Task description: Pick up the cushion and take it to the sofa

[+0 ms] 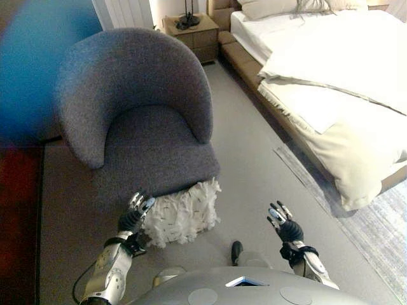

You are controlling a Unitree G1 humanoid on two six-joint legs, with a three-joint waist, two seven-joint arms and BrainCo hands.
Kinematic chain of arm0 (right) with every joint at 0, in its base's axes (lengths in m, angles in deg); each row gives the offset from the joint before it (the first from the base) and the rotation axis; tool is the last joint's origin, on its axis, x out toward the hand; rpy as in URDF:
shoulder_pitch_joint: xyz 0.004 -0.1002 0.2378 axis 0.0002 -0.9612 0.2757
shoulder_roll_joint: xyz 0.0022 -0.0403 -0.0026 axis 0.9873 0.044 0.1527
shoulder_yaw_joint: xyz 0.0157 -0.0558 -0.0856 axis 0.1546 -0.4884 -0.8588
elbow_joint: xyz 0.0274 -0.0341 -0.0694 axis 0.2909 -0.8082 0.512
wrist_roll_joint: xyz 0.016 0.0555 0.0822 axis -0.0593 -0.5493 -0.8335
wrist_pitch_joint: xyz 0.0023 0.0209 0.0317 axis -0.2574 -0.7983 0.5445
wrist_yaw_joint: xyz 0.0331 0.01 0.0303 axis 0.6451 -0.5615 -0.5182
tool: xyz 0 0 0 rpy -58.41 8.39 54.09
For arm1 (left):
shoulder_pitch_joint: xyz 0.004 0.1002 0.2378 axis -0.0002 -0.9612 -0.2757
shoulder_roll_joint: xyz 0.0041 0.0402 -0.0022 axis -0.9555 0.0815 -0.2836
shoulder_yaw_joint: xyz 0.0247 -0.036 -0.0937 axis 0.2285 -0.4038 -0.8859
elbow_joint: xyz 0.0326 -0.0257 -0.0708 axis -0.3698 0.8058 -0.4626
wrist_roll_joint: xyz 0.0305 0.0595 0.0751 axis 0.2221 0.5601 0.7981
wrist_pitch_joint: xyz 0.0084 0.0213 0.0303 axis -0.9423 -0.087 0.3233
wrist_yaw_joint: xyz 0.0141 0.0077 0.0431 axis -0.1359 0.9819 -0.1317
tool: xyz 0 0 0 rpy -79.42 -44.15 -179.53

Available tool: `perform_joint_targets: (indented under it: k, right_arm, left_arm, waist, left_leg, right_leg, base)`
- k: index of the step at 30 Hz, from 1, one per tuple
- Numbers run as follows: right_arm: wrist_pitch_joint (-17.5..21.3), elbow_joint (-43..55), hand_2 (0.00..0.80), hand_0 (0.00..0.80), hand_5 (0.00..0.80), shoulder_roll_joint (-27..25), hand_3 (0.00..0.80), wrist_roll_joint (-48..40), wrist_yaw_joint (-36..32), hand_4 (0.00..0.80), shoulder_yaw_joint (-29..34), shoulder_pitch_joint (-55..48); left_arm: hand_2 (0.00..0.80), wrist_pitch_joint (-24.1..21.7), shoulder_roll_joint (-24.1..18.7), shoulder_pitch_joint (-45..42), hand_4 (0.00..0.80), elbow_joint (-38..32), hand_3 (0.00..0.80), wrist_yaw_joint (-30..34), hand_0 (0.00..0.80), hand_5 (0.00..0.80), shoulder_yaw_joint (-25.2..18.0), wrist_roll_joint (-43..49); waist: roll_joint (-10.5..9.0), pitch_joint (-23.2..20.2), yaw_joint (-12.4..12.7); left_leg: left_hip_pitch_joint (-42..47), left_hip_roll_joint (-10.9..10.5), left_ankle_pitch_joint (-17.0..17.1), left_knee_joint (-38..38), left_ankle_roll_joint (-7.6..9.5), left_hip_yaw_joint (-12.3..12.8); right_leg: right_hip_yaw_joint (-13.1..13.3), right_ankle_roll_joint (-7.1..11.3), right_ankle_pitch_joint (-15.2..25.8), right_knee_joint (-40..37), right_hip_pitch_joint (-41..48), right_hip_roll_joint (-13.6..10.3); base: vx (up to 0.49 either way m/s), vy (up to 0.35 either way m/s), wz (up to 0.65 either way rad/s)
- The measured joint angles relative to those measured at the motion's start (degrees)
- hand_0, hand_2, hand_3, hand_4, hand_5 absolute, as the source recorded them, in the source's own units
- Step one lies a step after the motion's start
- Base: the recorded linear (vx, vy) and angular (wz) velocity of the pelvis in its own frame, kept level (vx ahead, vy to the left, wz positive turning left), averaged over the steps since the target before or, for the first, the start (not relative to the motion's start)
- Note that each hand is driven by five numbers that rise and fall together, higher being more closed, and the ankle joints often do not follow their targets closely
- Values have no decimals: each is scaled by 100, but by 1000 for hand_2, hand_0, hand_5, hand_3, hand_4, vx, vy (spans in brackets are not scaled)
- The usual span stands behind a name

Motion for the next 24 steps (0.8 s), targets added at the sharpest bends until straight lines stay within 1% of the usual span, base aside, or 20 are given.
perform_joint_targets:
  k: [1,2,3,4,5,6,7,8,9,11,12,13,15,16,18,19,20,21,23,24]
  right_arm:
    - [-5,-54,0,0,0,1,0,1,-14,0,-38,73]
    - [-11,-100,0,0,0,2,0,1,-24,0,-68,103]
    - [-50,-190,0,0,0,1,0,4,-65,0,-137,188]
    - [-52,-210,0,0,0,-23,0,4,-112,0,-144,220]
    - [-52,-212,0,0,0,-47,0,4,-121,0,-143,227]
    - [-50,-211,0,0,0,-84,0,3,-124,0,-143,201]
    - [-48,-228,0,0,0,-100,0,0,-121,0,-132,210]
    - [-48,-243,0,0,0,-128,0,-2,-122,0,-98,206]
    - [-52,-250,0,0,0,-130,0,0,-129,0,-90,190]
    - [-54,-238,0,0,0,-133,0,4,-147,0,-84,159]
    - [-59,-228,0,0,0,-139,0,4,-156,0,-78,136]
    - [-68,-186,0,0,0,-137,0,4,-165,0,-31,85]
    - [-95,-173,0,0,0,-170,0,4,-193,0,115,-39]
    - [-95,-173,0,0,0,-200,0,4,-223,0,222,-129]
    - [-91,-173,0,0,0,-348,0,16,-259,0,364,-238]
    - [-82,-170,0,0,0,-530,0,68,-295,0,419,-270]
    - [-68,-228,0,0,0,-611,0,116,-321,0,440,-252]
    - [-81,-247,0,0,0,-569,0,129,-330,0,439,-266]
    - [-47,-141,0,0,0,-365,0,126,-341,0,342,-344]
    - [-37,-141,0,0,0,-272,0,122,-337,0,324,-357]
  left_arm:
    - [0,0,-11,127,0,64,0,-18,0,0,-4,-2]
    - [0,0,-16,184,0,107,0,-25,0,0,-2,-3]
    - [0,9,-35,309,0,168,0,-76,0,0,-4,-4]
    - [0,27,-29,345,0,168,0,-95,0,0,-2,-5]
    - [0,38,-28,354,0,167,0,-94,0,0,-2,-7]
    - [0,42,-26,372,0,161,0,-93,0,0,3,-13]
    - [0,45,-23,398,0,149,0,-85,0,0,17,-35]
    - [0,51,-18,385,0,150,0,-83,0,0,39,-83]
    - [0,58,-5,292,0,131,0,-90,0,0,43,-110]
    - [0,60,-3,266,0,127,0,-96,0,0,59,-112]
    - [0,61,-1,273,0,124,0,-95,0,0,61,-118]
    - [0,81,0,288,0,102,0,-94,0,0,67,-142]
    - [0,168,0,271,0,20,0,-78,0,0,81,-161]
    - [0,193,6,264,0,-27,0,-45,0,0,85,-165]
    - [0,198,38,272,0,-103,0,53,0,0,98,-169]
    - [0,198,127,262,0,-104,0,104,0,0,98,-193]
    - [0,192,190,259,0,-102,0,131,0,0,83,-223]
    - [0,195,193,234,0,-75,0,139,0,0,57,-229]
    - [0,187,169,124,0,-71,0,169,0,0,35,-227]
    - [0,187,161,93,0,-72,0,197,0,0,48,-226]
  waist:
    - [-59,19,-2]
    - [-98,22,4]
    - [-214,59,17]
    - [-253,69,18]
    - [-245,69,12]
    - [-269,75,6]
    - [-268,145,-3]
    - [-241,205,-12]
    - [-210,206,0]
    - [-192,215,-17]
    - [-184,218,-18]
    - [-152,231,-36]
    - [-54,300,-25]
    - [5,346,-29]
    - [244,416,-29]
    - [536,426,-34]
    - [795,462,-25]
    - [753,474,8]
    - [516,391,8]
    - [437,347,12]
  left_leg:
    - [-141,32,-36,339,-57,32]
    - [-217,45,-38,520,-63,33]
    - [-509,85,-32,1212,-73,44]
    - [-890,197,72,1920,-240,163]
    - [-1019,261,162,2102,-334,219]
    - [-1075,346,309,2160,-403,358]
    - [-1083,468,317,2400,-274,395]
    - [-1082,639,316,2570,-269,431]
    - [-1031,892,323,2452,-262,448]
    - [-818,1246,351,1690,-294,384]
    - [-755,1380,370,1317,-286,317]
    - [-683,1515,446,828,-353,269]
    - [-438,1651,612,2,-393,232]
    - [-360,1612,634,-261,-375,259]
    - [-251,1378,695,-525,-229,339]
    - [-223,1234,691,-617,-59,336]
    - [-142,1172,570,-719,-82,365]
    - [-61,1092,566,-764,-238,308]
    - [-68,676,545,-795,-268,331]
    - [-65,543,546,-827,-278,329]
  right_leg:
    - [-6,-18,-138,103,-27,20]
    - [-16,-36,-177,147,-40,28]
    - [-15,-157,-291,269,-44,27]
    - [2,-248,-358,392,-31,29]
    - [-7,-277,-375,402,-13,31]
    - [-52,-352,-396,375,-14,24]
    - [-119,-474,-411,387,-4,21]
    - [-146,-526,-411,408,-1,30]
    - [-157,-559,-433,438,-45,43]
    - [-171,-576,-444,457,-139,62]
    - [-130,-561,-435,467,-173,62]
    - [-131,-561,-435,464,-250,90]
    - [-53,-536,-420,481,-296,89]
    - [24,-463,-410,480,-304,82]
    - [33,-271,-367,480,-347,14]
    - [0,-111,-325,481,-403,37]
    - [-5,9,-317,510,-400,70]
    - [21,103,-345,612,-436,-89]
    - [55,379,-385,721,-481,-502]
    - [42,438,-358,707,-473,-616]
  base:
    - [237,-226,17]
    - [231,-223,7]
    - [254,-184,3]
    - [244,-141,6]
    - [227,-32,11]
    - [118,16,19]
    - [155,78,11]
    - [126,131,-6]
    - [183,192,-11]
    - [155,250,2]
    - [165,284,13]
    - [149,255,12]
    - [127,238,14]
    - [119,259,15]
    - [124,290,5]
    - [110,290,-8]
    - [98,318,-16]
    - [82,331,-9]
    - [100,353,7]
    - [116,352,10]
